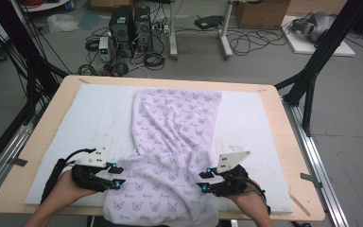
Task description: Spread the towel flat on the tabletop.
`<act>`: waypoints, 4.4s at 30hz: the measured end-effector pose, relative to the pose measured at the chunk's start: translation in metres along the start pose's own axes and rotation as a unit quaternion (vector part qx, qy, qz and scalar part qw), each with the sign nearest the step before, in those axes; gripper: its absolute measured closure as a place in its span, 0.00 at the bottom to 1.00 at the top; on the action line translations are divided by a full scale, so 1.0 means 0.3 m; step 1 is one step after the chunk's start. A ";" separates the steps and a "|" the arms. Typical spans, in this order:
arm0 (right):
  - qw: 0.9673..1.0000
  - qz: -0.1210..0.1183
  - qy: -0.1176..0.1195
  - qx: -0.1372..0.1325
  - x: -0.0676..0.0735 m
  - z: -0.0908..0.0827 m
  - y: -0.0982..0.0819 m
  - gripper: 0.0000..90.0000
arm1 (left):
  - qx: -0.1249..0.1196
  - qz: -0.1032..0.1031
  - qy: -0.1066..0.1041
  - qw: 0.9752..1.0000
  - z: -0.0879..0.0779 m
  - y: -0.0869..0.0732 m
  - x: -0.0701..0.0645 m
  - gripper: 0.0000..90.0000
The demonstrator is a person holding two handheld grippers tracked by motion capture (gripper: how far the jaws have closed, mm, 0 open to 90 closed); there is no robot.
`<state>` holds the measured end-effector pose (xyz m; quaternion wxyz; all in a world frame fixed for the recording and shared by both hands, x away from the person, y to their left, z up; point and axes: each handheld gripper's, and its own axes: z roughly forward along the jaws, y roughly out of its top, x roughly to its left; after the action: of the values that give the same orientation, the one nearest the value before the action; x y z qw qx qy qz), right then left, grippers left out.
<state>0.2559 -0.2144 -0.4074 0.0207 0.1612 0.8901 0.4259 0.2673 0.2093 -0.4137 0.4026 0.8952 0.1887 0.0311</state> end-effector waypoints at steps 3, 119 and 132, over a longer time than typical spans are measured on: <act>1.000 -0.003 0.000 0.031 -0.034 0.100 -0.008 0.66 | 0.026 -0.004 0.003 1.000 0.073 -0.035 0.025 0.69; 0.995 0.059 -0.065 0.037 -0.025 -0.058 -0.192 0.75 | 0.008 -0.014 0.061 0.998 0.081 -0.040 -0.017 0.96; 0.999 0.029 -0.009 0.042 0.041 -0.034 -0.141 0.97 | -0.016 -0.016 0.083 0.996 -0.030 -0.053 -0.031 0.97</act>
<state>0.2311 -0.2431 -0.4319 0.0092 0.1910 0.9021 0.3868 0.2519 0.2221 -0.4183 0.4004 0.8797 0.2355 0.1023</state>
